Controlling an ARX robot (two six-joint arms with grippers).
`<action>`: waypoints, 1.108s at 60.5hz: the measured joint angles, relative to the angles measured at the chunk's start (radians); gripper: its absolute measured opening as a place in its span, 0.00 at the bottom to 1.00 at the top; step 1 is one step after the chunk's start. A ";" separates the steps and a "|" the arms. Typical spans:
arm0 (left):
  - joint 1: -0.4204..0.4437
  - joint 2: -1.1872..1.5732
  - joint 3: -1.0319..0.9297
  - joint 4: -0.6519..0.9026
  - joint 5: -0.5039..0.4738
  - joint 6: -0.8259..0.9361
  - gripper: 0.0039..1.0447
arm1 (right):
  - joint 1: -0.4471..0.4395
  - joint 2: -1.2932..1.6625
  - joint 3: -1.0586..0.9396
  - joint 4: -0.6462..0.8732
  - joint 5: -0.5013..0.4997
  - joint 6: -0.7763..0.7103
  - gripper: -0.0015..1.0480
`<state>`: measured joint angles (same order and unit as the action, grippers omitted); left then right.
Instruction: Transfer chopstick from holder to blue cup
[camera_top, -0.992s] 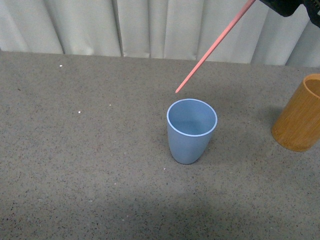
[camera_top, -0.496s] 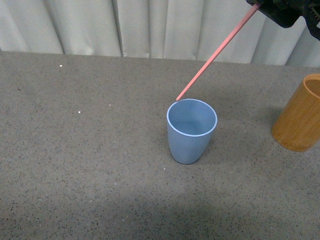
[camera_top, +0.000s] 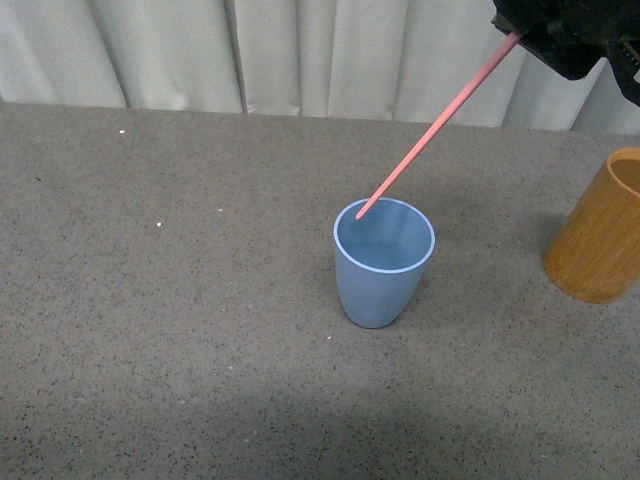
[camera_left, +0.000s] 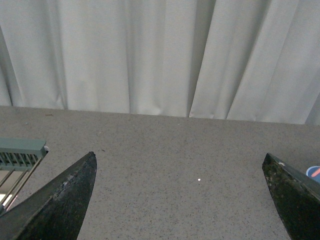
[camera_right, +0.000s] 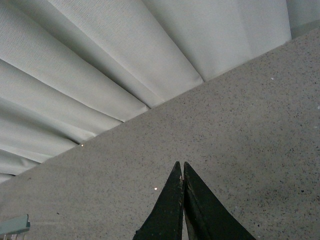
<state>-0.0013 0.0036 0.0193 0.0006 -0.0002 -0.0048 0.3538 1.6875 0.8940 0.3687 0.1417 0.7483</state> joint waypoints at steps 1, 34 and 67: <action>0.000 0.000 0.000 0.000 0.000 0.000 0.94 | 0.000 -0.001 -0.001 0.000 0.000 0.000 0.01; 0.000 0.000 0.000 0.000 0.000 0.000 0.94 | 0.011 -0.011 -0.003 -0.011 0.038 -0.020 0.67; 0.000 0.000 0.000 0.000 -0.002 0.000 0.94 | -0.051 -0.217 -0.306 0.430 0.147 -0.435 0.69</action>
<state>-0.0017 0.0032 0.0193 0.0006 -0.0017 -0.0048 0.3023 1.4708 0.5884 0.7990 0.2890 0.3134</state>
